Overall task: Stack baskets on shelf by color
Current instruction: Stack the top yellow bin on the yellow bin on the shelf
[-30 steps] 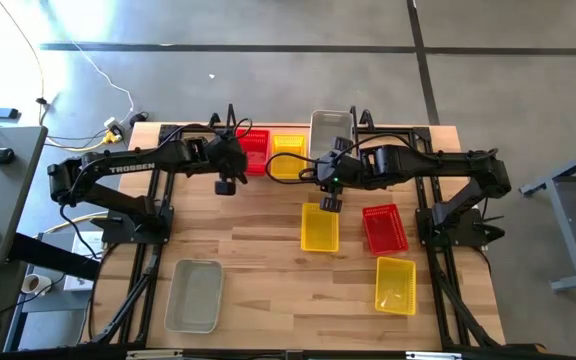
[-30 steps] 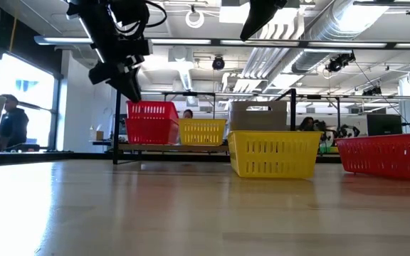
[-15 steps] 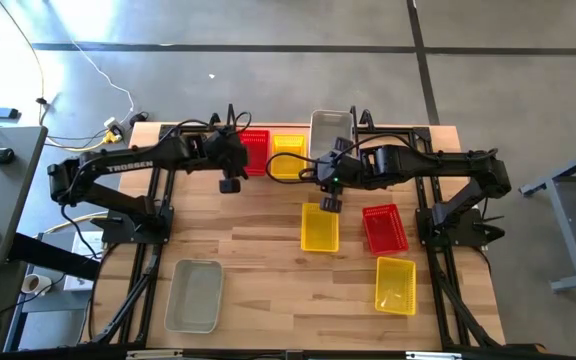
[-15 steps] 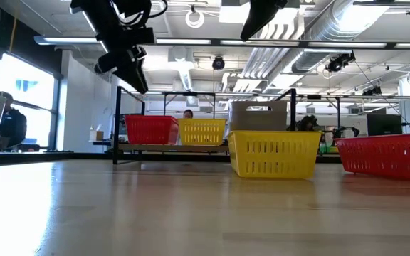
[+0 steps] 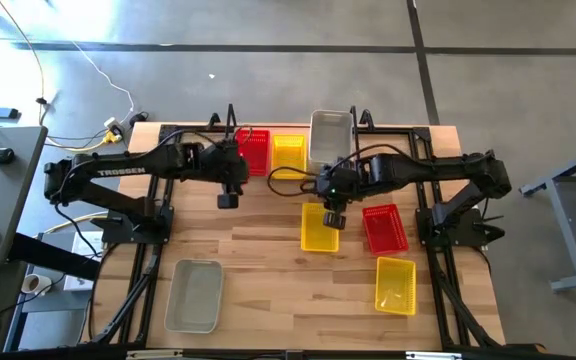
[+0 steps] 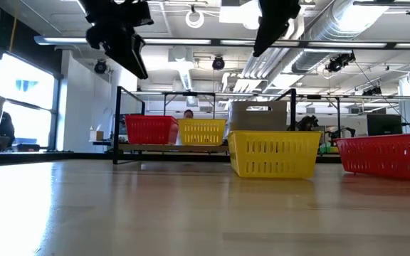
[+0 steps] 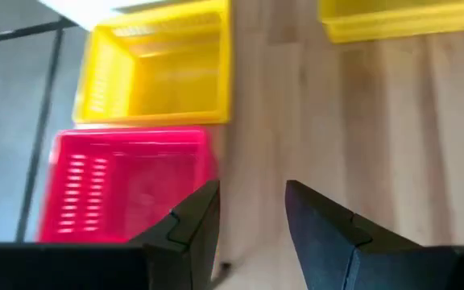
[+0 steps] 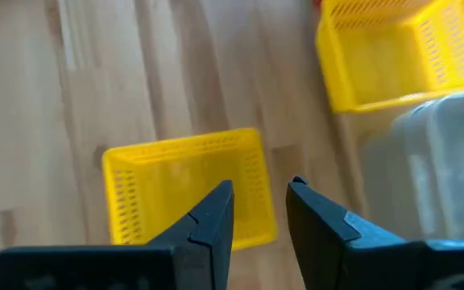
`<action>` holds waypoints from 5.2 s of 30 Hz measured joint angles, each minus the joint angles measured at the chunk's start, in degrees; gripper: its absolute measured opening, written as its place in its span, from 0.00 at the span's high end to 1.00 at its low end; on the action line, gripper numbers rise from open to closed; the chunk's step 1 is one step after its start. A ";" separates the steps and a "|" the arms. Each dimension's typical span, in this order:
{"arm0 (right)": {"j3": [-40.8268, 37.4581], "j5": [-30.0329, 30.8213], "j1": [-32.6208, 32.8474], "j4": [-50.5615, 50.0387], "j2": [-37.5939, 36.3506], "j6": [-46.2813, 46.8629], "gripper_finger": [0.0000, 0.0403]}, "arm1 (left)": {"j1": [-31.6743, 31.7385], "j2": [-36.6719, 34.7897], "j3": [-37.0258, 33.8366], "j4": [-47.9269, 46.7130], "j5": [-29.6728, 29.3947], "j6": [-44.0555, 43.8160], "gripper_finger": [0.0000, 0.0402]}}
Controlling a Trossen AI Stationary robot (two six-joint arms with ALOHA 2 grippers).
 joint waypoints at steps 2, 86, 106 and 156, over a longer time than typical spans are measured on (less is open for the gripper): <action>-1.28 -2.05 0.72 0.03 0.00 1.61 0.74 | -1.96 -0.34 -0.02 -0.44 -0.02 -1.02 0.67; -27.21 -7.15 11.43 41.14 0.26 -4.96 1.00 | -21.42 -0.34 -0.02 -3.96 -6.64 -20.36 0.67; -14.32 2.33 2.22 39.81 0.26 -26.73 1.00 | -21.42 -0.33 -0.02 -3.98 -6.64 -20.43 0.67; -0.48 4.60 -14.49 24.31 13.57 -30.58 1.00 | -21.38 -0.32 -0.04 -4.25 -6.64 -21.32 0.67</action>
